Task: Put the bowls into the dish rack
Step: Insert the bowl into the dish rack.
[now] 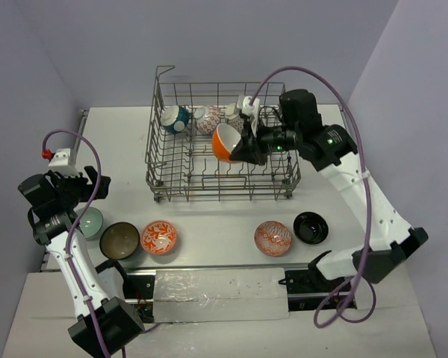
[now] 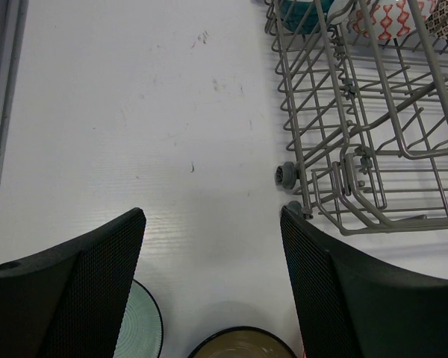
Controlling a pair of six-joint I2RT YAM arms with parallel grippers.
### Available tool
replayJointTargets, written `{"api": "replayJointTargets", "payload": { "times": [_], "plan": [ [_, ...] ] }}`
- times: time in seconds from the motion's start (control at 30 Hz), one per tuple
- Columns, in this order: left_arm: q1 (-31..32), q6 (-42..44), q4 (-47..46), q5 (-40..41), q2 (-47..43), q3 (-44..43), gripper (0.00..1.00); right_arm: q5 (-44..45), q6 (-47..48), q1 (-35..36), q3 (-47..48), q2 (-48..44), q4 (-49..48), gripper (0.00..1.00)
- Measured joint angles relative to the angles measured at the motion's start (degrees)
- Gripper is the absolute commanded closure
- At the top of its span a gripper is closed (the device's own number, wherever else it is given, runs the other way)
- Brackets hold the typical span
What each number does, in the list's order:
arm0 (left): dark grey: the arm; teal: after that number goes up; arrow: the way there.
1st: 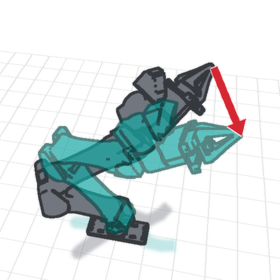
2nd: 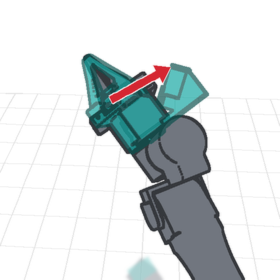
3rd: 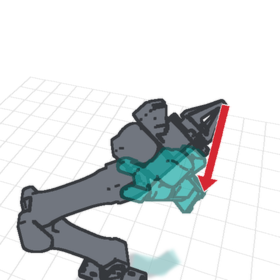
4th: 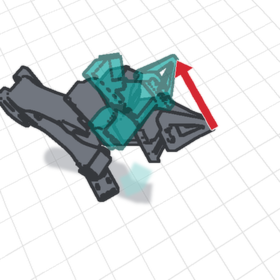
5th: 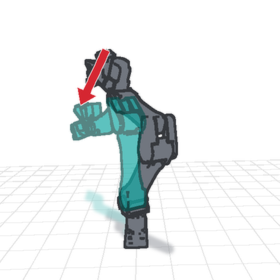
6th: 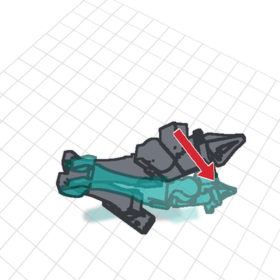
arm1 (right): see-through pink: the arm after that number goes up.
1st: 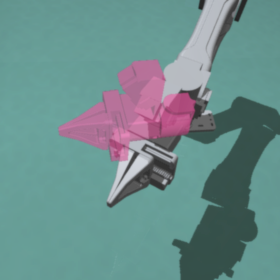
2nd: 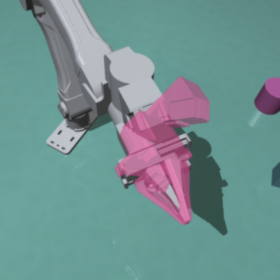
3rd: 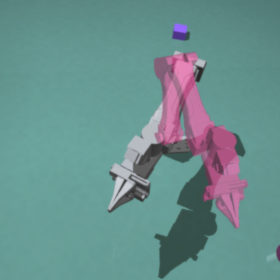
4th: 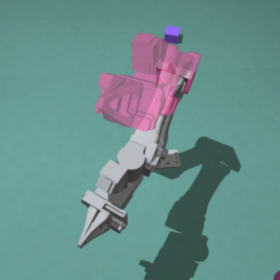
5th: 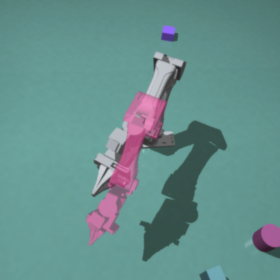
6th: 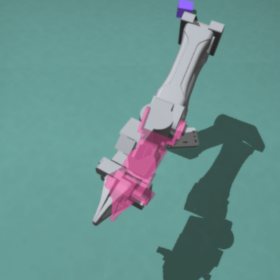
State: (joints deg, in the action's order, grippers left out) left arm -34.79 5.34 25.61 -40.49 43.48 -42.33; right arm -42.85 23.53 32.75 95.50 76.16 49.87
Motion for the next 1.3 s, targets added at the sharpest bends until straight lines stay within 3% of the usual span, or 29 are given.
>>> {"api": "replayJointTargets", "payload": {
  "times": [0.53,0.77,1.1,1.3],
  "plan": [
    [0.0,0.17,0.5,-2.47,0.15,0.0,0.21,-8.35,-23.93,-21.55,8.46,22.21,-20.55,1.0],
    [0.0,0.68,0.83,-2.71,-0.28,0.0,0.21,-13.57,-37.29,-27.15,8.35,28.0,-30.23,1.0],
    [0.0,0.59,0.81,-2.86,-0.59,0.0,0.21,-22.14,-60.41,-36.72,5.73,34.8,-53.9,1.0],
    [0.0,0.59,0.81,-2.84,-0.59,0.0,0.21,-23.26,-65.44,-39.34,4.17,39.5,-57.16,1.0]
  ]
}}
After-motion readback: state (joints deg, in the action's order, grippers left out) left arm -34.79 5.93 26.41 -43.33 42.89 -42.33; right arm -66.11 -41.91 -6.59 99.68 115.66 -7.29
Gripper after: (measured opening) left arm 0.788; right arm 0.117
